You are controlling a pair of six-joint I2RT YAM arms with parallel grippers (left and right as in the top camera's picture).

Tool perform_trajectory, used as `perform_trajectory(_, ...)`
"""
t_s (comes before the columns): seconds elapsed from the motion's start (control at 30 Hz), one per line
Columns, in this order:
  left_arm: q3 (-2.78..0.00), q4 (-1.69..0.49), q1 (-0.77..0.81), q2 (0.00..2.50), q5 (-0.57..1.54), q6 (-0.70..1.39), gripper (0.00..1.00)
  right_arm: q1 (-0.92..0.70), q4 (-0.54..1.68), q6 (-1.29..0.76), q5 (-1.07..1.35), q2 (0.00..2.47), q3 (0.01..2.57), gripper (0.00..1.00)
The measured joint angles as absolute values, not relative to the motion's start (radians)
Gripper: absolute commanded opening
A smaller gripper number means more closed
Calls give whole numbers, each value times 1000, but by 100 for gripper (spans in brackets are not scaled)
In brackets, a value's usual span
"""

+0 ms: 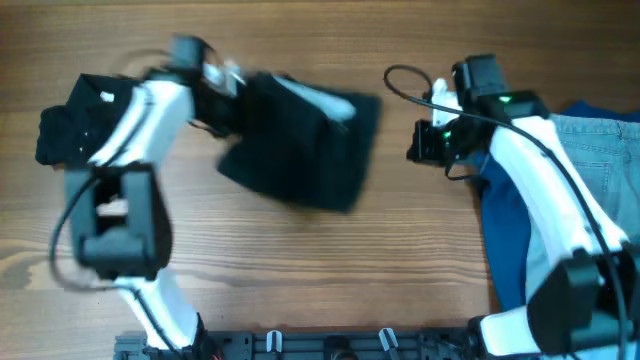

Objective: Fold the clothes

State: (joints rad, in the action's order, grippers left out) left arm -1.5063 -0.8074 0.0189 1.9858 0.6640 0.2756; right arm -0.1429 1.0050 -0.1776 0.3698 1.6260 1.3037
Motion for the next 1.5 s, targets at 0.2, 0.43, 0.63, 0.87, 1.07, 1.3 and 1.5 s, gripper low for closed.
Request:
perform_trajectory(0.2,-1612,-664,-268,1887,652,276,4,-143,1007,-182,369,1592,1315,6)
perform_trajectory(0.43,-1610,-614,-541,1889,618,291,4,-143,1010,-200,369,1592,1315,5)
perform_trajectory(0.63,-1610,-655,-679,1889,535,267,66,-143,1011,-204,369,1592,1315,5)
perform_trajectory(0.87,-1609,-865,-747,1890,460,251,61,-143,1027,-204,369,1592,1315,6)
perform_trajectory(1.07,-1609,-1004,-837,1836,426,243,39,-143,1034,-204,369,1592,1315,6)
perform_trajectory(1.3,-1609,-894,-773,1652,385,230,4,-143,1004,-205,369,1592,1315,9)
perform_trajectory(1.5,-1568,-773,-636,1855,199,229,4,-143,989,-223,369,1592,1315,9)
